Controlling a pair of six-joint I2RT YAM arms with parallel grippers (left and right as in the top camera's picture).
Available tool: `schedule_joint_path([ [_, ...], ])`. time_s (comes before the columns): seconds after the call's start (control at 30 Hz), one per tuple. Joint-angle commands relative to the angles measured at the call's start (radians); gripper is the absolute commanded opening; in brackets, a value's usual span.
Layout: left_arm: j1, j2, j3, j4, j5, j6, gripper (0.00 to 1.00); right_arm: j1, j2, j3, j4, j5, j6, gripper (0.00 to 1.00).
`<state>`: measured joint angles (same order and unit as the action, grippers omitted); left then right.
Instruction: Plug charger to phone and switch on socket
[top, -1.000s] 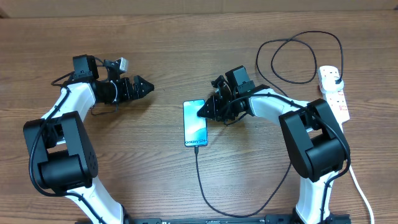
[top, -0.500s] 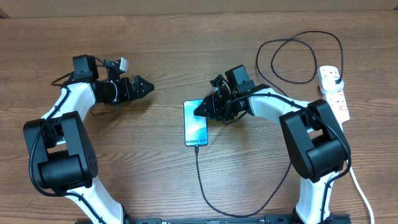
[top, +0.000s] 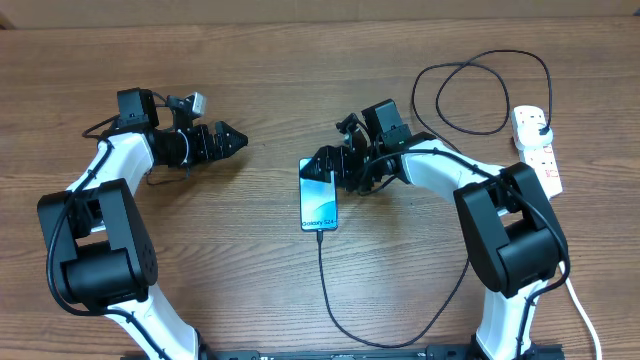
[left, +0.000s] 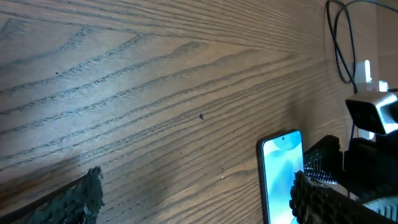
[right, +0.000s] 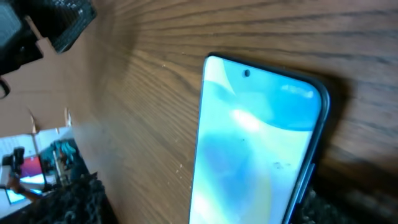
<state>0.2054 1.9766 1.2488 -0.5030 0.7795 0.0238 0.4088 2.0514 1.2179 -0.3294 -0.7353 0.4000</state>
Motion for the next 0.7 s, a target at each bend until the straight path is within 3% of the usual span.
schedule_joint_path([
  [0.0,0.002,-0.028,0.003,0.003,-0.006,-0.013,1.0,-0.004,0.044,-0.026,-0.018,0.14,-0.008,1.0],
  [0.67,0.002,-0.028,0.003,0.003,-0.006,-0.013,1.0,-0.004,0.043,-0.026,0.013,0.098,0.018,1.0],
])
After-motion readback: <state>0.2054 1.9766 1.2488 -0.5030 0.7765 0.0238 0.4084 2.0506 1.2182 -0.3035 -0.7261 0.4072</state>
